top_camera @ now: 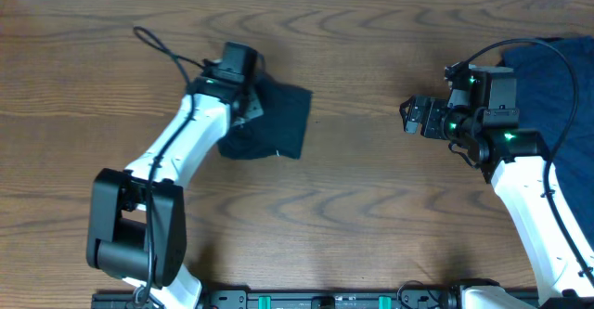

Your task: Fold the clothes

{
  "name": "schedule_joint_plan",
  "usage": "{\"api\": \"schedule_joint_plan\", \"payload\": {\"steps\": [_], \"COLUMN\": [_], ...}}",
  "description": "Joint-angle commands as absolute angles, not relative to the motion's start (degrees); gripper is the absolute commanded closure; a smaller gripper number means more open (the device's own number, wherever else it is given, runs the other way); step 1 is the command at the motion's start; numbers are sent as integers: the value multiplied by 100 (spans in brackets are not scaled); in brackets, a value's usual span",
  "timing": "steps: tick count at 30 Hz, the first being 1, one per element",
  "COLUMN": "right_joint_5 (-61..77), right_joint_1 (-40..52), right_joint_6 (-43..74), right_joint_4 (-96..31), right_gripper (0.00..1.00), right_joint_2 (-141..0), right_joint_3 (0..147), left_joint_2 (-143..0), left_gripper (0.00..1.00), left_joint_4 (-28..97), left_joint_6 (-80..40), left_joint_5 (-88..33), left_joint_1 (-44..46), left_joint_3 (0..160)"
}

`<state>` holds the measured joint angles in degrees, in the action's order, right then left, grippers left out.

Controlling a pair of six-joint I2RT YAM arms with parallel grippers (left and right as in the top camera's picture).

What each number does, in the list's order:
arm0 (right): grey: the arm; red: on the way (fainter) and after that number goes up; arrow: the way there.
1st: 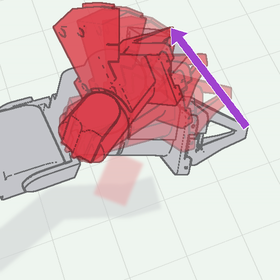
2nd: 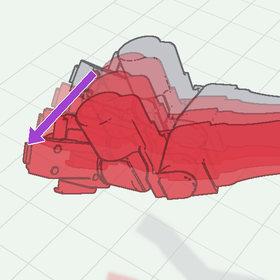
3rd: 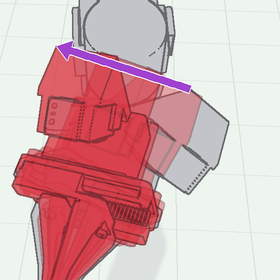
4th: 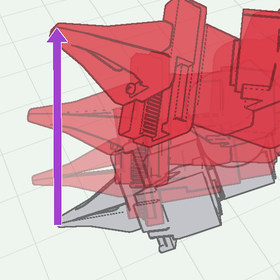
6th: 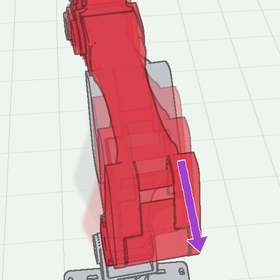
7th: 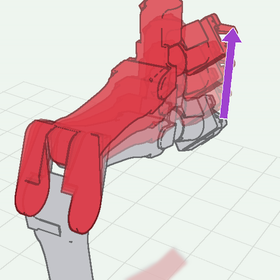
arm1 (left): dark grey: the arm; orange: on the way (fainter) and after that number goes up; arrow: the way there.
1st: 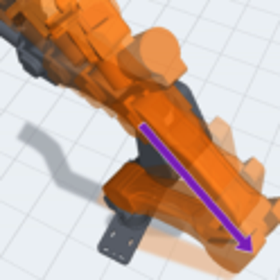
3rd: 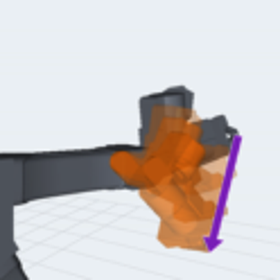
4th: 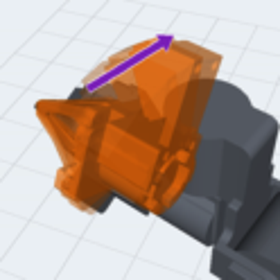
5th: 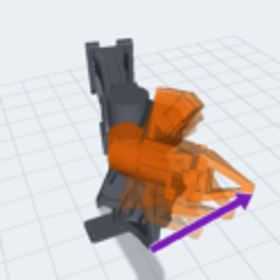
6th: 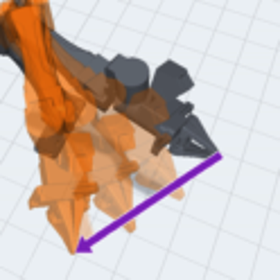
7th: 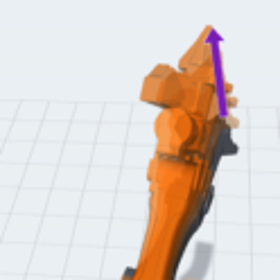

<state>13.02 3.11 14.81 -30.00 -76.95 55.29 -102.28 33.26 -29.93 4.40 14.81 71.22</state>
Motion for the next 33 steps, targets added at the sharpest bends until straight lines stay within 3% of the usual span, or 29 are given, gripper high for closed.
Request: {"api": "schedule_joint_plan", "payload": {"steps": [1,11,12,14,15,28,33], "right_joint_5": [1262,1262,1262,1262,1262,1262,1262], "right_joint_1": [274,274,274,274,274,274,274], "right_joint_6": [1406,1406,1406,1406,1406,1406,1406], "right_joint_4": [-3002,-3002,-3002,-3004,-3002,-3002,-3002], "right_gripper": [1,1,1,1,1,1,1], "right_joint_2": [-7614,-7614,-7614,-7614,-7614,-7614,-7614], "right_joint_3": [5511,5511,5511,5511,5511,5511,5511], "left_joint_2": [-10193,-10219,-10232,-10265,-10278,-10287,-10294], "left_gripper": [94,91,83,47,42,9,8], "left_joint_4": [3417,4215,4270,4307,4316,4536,4307], "left_joint_6": [-2676,-2840,-2838,-2836,-2832,-2912,-3081], "left_joint_5": [-91,329,416,504,521,-86,-86], "left_joint_1": [1441,1393,1387,1365,1356,1302,1291], "left_joint_3": [7199,7168,7164,7144,7137,7022,6766]}}
